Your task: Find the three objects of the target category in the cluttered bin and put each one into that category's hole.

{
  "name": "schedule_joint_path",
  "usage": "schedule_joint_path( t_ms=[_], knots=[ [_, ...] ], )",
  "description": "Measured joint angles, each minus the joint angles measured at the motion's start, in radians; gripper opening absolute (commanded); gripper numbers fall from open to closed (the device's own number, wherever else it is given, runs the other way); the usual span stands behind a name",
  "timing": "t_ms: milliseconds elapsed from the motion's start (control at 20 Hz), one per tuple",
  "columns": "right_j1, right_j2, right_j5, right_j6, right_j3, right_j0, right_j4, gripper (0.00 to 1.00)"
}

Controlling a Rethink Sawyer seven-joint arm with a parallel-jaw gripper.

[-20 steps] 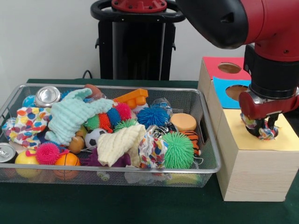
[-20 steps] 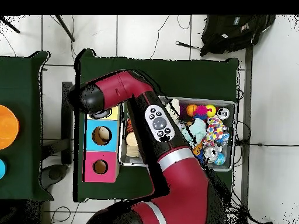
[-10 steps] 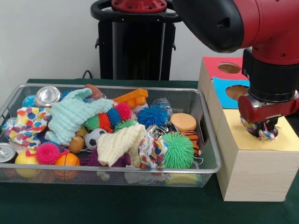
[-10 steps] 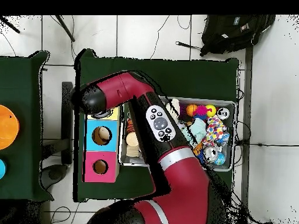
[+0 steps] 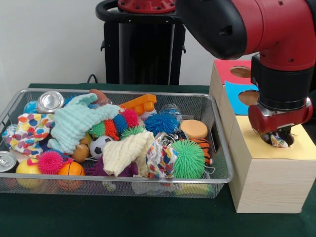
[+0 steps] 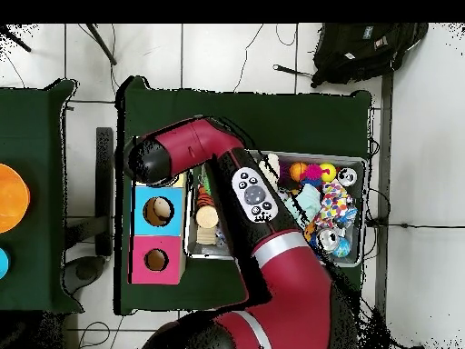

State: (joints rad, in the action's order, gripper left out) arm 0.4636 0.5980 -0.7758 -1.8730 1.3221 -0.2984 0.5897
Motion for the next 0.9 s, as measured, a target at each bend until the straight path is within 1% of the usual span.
schedule_joint_path(
  t_ms=[550,800,900],
  knots=[
    [0.014,-0.003,0.092,0.000,0.099,-0.031,0.003,0.00],
    [0.045,-0.005,0.133,0.000,0.150,-0.034,0.004,0.00],
    [0.052,-0.006,0.143,0.000,0.158,-0.034,0.004,0.00]
  ],
)
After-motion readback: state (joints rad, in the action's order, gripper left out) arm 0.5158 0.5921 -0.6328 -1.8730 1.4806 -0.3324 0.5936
